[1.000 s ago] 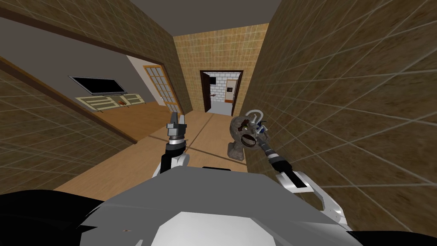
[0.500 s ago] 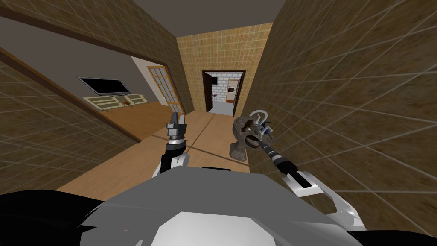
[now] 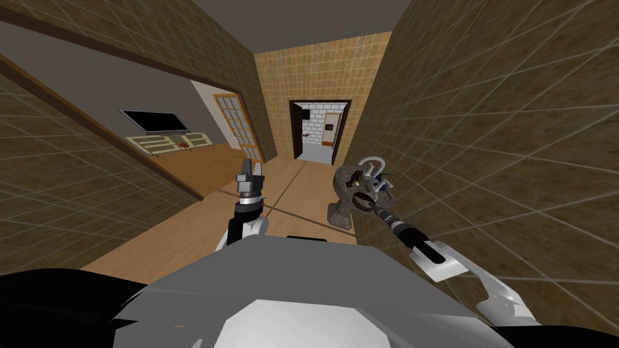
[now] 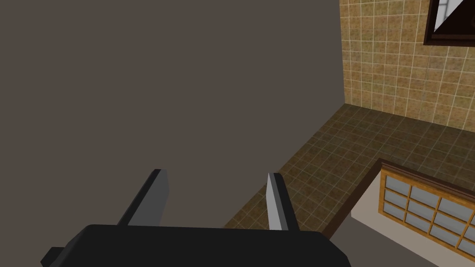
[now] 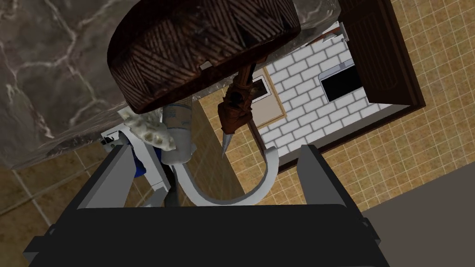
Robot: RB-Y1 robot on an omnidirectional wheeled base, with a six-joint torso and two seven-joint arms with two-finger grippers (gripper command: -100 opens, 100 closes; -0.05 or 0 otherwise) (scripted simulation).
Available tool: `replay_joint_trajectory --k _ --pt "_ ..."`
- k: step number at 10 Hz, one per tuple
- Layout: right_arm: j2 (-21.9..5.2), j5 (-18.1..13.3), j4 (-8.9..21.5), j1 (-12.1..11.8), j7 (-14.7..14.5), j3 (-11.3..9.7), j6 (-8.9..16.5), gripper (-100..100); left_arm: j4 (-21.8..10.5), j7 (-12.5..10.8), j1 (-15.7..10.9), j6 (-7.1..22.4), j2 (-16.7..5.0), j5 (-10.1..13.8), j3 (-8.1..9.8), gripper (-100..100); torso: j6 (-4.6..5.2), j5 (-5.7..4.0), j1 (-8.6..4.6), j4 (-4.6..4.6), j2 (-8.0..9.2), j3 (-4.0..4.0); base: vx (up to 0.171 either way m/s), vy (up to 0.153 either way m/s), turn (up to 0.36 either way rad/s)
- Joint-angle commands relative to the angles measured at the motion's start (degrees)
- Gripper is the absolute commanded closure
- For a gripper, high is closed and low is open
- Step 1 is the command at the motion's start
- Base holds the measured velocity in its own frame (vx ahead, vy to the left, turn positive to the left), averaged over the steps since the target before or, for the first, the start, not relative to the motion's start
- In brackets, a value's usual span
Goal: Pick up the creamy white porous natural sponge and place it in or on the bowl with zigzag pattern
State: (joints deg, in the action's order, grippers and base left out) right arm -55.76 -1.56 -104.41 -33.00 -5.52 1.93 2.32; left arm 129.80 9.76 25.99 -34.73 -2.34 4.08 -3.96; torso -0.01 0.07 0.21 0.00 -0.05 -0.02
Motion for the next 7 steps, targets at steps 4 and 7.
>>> replay_joint_trajectory --k 4,7 --pt "-6.39 -0.61 2.0 -1.39 0.68 -0.99 4.08 -100 0.0 0.0 0.0 0.0 0.0 0.0 0.0 0 0.01 -0.03 -0.13 0.01 0.03 0.02 0.008 0.037 0.025" --pt "-10.54 -1.06 3.63 -2.04 1.23 -2.01 6.83 -100 0.0 0.0 0.0 0.0 0.0 0.0 0.0 0 0.02 -0.03 -0.1 0.0 -0.02 -0.01 0.019 0.042 0.038"
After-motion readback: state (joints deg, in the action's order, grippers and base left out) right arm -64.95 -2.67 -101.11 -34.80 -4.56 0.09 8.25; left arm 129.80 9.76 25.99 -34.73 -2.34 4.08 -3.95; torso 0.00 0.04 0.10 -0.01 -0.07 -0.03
